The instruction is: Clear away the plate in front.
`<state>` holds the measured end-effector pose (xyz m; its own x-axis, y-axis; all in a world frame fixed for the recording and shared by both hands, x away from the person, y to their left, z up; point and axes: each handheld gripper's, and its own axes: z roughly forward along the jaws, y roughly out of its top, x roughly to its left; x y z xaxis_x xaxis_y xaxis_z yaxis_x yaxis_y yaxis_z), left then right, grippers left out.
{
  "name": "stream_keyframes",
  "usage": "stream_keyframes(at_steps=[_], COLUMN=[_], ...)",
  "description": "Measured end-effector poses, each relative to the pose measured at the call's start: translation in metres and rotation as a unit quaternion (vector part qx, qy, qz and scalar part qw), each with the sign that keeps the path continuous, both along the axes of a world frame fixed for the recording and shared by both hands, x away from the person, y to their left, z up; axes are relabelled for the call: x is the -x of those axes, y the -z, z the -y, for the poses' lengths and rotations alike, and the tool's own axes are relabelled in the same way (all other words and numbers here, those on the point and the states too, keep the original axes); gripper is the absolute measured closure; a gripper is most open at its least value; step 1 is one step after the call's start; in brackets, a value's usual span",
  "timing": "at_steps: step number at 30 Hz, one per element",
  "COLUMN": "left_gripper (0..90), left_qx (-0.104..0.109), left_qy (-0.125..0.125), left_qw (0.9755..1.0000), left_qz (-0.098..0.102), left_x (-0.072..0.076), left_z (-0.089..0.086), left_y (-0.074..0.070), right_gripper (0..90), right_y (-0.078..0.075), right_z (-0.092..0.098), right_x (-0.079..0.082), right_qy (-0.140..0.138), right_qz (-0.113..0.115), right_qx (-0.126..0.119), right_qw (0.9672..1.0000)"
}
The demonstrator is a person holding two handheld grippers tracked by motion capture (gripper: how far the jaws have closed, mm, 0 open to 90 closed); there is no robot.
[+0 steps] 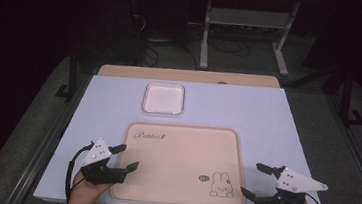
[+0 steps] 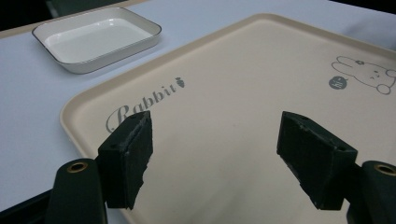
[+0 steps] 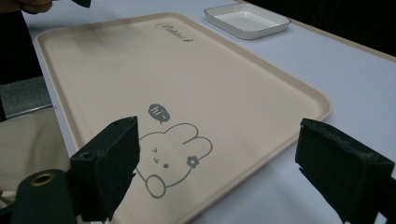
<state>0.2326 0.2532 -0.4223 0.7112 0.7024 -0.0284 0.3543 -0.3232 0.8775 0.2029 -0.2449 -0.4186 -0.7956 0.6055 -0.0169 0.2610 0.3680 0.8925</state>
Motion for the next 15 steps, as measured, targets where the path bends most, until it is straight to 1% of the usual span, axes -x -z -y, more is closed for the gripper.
stream_keyframes(at_steps=[4,7,8,13,14,15], left_gripper=[26.5,26.4,26.5,26.6,26.7,26.7], left_qx=[-0.004,-0.01,-0.01,-0.003,-0.006,-0.006], left_qy=[-0.001,0.006,0.006,0.008,0.003,0.003], left_qw=[1.0,0.9999,0.9999,1.0,0.9999,0.9999], left_qz=[0.002,0.003,0.003,0.004,0.009,0.009], left_x=[-0.003,-0.008,-0.008,-0.016,-0.02,-0.02], left_z=[0.003,0.007,0.007,0.009,0.01,0.01], left_y=[-0.001,-0.004,-0.004,-0.013,-0.016,-0.016], right_gripper=[12.9,12.9,12.9,12.9,12.9,12.9], right_y=[-0.001,-0.001,-0.001,0.0,0.0,0.0], right_z=[0.0,0.0,0.0,0.001,0.001,0.001], right_x=[0.001,0.002,0.002,0.002,0.002,0.002], right_qy=[0.005,0.007,0.007,0.008,0.008,0.008], right_qz=[0.002,0.001,0.001,0.001,0.002,0.002], right_qx=[-0.002,-0.002,-0.002,-0.005,-0.005,-0.005], right_qw=[1.0,1.0,1.0,1.0,1.0,1.0])
